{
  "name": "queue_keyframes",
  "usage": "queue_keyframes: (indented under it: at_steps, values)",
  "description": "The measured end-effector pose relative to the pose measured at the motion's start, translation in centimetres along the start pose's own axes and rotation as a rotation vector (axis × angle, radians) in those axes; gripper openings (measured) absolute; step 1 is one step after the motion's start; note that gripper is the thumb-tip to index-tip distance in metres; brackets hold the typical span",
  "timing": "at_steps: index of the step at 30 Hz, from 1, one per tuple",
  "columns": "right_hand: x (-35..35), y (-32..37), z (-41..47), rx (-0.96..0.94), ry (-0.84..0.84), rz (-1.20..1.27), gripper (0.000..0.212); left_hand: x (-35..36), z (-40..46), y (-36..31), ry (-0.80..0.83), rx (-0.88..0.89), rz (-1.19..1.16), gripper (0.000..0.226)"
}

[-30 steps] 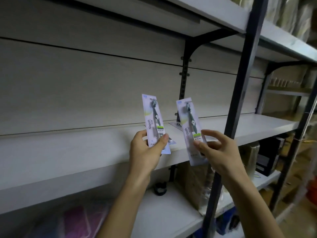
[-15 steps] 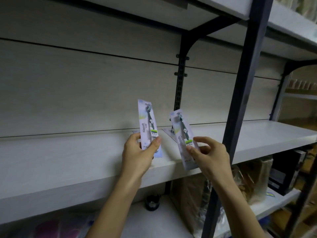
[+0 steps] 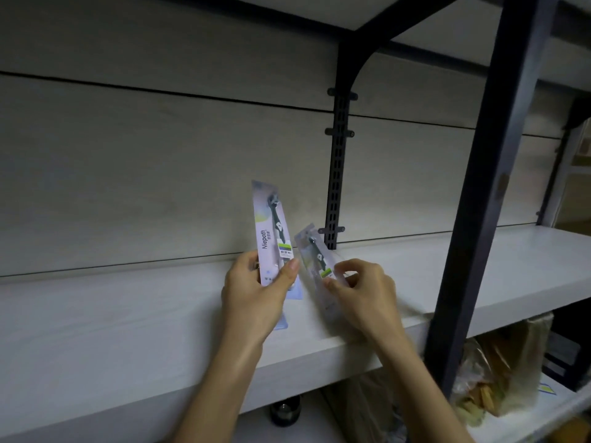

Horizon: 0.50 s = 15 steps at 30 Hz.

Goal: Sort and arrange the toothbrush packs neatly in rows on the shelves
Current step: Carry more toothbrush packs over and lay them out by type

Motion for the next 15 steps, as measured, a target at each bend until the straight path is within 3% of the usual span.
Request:
queue_keyframes:
  at_steps: [15]
  values:
    - [1.2,-0.1,1.7,-0.203,0.048,-0.454,0.026,1.0,0.3,0.0,-0.085,-0.031,0.022,0.016]
Point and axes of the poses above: each hand's wrist, its own z-axis towards the middle knuckle, its own x-axis out of the palm, y = z × x, the point moved 6 cm from there along z, towards the middle knuckle, and after that the axes turned 5 degrees about -y, right-handed, at the moved point
